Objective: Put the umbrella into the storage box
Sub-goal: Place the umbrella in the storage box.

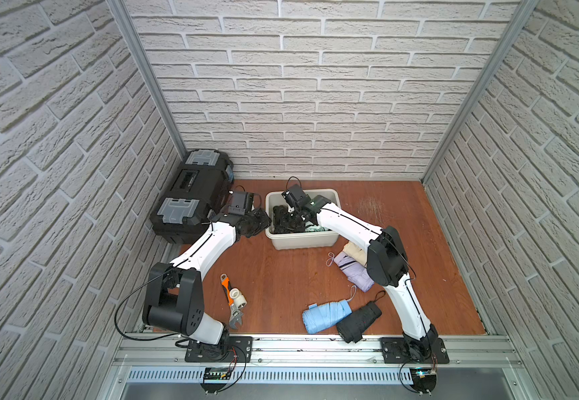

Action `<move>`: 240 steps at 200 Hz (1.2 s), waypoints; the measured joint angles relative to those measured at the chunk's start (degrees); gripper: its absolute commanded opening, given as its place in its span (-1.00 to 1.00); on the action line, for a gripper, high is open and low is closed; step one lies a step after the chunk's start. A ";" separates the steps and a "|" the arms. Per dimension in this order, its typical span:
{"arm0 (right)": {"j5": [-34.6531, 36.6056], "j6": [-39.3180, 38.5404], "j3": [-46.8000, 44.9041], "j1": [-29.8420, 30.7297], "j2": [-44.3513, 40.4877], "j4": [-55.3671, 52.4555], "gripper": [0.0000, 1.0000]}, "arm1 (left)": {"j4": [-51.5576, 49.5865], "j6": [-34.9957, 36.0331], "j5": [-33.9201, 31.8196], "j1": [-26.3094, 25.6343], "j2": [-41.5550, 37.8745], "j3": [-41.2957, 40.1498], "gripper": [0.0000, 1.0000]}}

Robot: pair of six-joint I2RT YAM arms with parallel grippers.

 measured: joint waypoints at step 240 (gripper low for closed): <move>0.83 -30.29 -34.42 -0.92 -40.33 4.24 0.95 | -0.52 7.67 -5.79 -1.92 1.38 1.55 -0.67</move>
